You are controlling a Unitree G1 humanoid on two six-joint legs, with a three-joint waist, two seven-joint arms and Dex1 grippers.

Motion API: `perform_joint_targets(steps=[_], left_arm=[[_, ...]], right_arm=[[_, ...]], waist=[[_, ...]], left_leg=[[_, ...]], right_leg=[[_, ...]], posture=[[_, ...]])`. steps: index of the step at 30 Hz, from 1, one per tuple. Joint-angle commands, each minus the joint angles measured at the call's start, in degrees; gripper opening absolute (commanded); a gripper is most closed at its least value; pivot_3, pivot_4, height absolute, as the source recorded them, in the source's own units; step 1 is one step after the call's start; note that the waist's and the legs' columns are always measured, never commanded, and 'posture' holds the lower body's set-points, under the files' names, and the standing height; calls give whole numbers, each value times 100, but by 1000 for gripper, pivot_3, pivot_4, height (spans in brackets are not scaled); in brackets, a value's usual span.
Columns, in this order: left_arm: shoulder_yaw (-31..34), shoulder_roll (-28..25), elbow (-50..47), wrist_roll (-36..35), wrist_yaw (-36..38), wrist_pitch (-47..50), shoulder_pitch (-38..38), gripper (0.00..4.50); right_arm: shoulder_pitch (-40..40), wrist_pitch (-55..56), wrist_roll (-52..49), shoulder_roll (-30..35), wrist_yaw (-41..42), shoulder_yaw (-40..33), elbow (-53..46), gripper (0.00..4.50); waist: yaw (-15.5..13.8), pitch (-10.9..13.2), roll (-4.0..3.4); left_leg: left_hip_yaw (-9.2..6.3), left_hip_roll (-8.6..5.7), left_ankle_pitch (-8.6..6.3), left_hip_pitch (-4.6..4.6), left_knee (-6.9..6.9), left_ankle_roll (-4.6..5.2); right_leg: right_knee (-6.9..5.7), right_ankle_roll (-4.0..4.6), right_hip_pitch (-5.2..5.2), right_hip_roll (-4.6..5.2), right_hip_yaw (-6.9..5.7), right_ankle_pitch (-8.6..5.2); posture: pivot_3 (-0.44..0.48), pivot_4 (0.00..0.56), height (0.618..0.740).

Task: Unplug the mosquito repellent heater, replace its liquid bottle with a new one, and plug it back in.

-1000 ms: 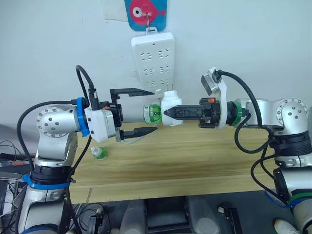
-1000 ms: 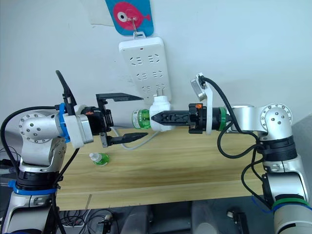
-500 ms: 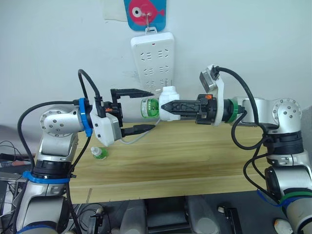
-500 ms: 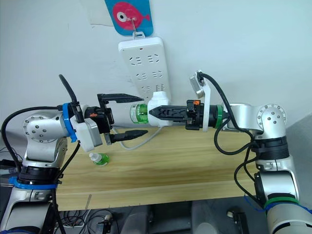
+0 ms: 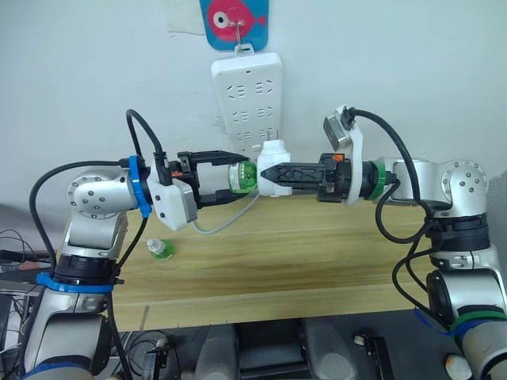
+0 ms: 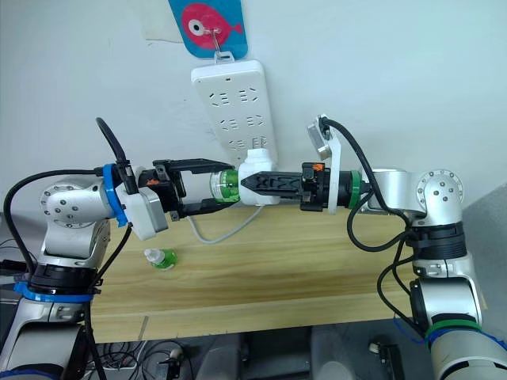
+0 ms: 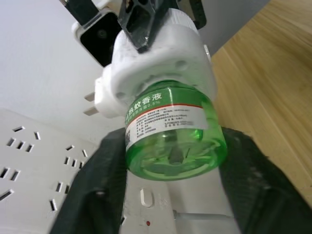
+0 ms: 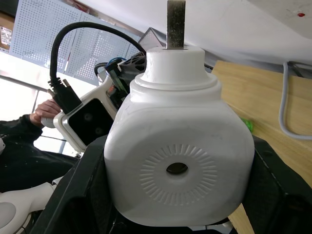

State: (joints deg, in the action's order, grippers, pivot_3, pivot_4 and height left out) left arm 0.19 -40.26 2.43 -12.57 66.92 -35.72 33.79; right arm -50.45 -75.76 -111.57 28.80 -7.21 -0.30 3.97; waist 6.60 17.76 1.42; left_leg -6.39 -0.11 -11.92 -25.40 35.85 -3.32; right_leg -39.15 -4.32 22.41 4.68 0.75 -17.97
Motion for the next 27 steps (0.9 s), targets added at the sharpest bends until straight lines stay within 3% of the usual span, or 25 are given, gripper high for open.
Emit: perform_joint_targets(steps=[1,9,27], left_arm=[[-63,-73,-127,-97,-27,-95,29,2216],[-94,-116,-180,-228,-7,260,-24,2216],[114,-480,-1495,-2191,422,3717,-233,2216]], right_arm=[[-100,9,-143,4,28,-204,-144,3019],[-102,-48,-143,80,106,-146,-171,3019],[89,-58,-143,1021,790,603,-839,3019]], waist=[[0,0,0],[0,0,0],[-1,0,0]], left_leg=[[0,0,0,0,0,0],[0,0,0,0,0,0],[-1,0,0,0,2,0]], right_leg=[[0,0,0,0,0,0],[0,0,0,0,0,0],[0,0,0,0,-1,0]], posture=[[-151,296,730],[-150,292,730],[-146,292,730]])
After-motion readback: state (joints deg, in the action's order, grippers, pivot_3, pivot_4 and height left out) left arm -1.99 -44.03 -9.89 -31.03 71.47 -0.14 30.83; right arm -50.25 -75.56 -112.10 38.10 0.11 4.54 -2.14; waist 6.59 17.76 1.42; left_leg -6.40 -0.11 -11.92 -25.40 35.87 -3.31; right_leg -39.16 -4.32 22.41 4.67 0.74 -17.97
